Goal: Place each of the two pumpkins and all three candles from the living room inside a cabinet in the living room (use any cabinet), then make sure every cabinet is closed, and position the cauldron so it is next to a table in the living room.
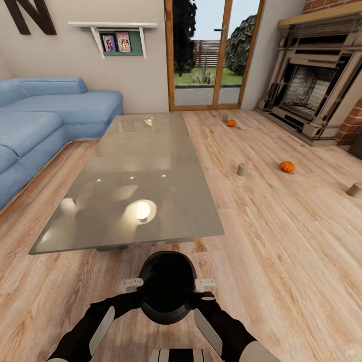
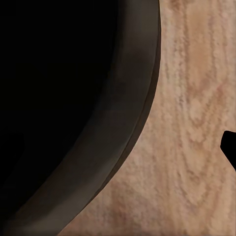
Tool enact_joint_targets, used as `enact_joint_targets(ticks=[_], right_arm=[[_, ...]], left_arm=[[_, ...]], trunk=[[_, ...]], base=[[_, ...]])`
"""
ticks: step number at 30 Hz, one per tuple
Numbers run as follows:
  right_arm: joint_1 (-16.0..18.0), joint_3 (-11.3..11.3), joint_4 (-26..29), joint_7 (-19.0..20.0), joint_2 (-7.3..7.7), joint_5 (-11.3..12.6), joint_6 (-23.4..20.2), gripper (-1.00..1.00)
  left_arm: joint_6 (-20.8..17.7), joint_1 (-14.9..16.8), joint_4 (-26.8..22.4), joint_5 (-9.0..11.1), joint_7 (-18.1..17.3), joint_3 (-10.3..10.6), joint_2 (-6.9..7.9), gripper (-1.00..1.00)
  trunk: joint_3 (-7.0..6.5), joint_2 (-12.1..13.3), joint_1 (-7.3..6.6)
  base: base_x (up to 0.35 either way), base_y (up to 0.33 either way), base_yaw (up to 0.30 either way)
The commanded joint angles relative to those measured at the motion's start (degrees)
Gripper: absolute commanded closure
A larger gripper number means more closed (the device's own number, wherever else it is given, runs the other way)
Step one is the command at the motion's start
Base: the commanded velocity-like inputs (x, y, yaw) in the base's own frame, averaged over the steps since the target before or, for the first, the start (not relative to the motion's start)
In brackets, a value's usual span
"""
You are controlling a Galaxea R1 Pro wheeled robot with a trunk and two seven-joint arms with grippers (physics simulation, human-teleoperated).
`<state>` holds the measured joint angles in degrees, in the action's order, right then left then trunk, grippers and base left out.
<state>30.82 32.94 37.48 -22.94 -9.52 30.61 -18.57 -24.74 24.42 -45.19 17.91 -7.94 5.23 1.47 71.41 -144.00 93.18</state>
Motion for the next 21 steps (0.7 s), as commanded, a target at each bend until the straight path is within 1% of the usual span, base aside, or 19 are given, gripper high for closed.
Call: enact_joint_targets(ticks=[1, 13, 21], right_arm=[[0.0, 0.3, 0.0, -0.5, 0.04, 0.6, -0.2, -1.00], [0.0, 0.3, 0.0, -0.5, 0.07, 0.6, -0.2, -1.00], [0.0, 0.3, 0.0, -0.5, 0.10, 0.6, -0.2, -1.00]], left_arm=[[-0.3, 0.0, -0.1, 0.3, 0.0, 0.1, 0.06, -1.00], [-0.3, 0.0, -0.1, 0.3, 0.0, 0.1, 0.02, -1.00], [-0.7, 0.0, -0.2, 0.3, -0.1, 0.1, -0.01, -1.00]], trunk=[[0.05, 0.0, -0.01], [0.05, 0.0, -0.01], [-1.72, 0.1, -0.22]], base=[[0.000, 0.000, 0.000], [0.000, 0.000, 0.000], [0.000, 0.000, 0.000]])
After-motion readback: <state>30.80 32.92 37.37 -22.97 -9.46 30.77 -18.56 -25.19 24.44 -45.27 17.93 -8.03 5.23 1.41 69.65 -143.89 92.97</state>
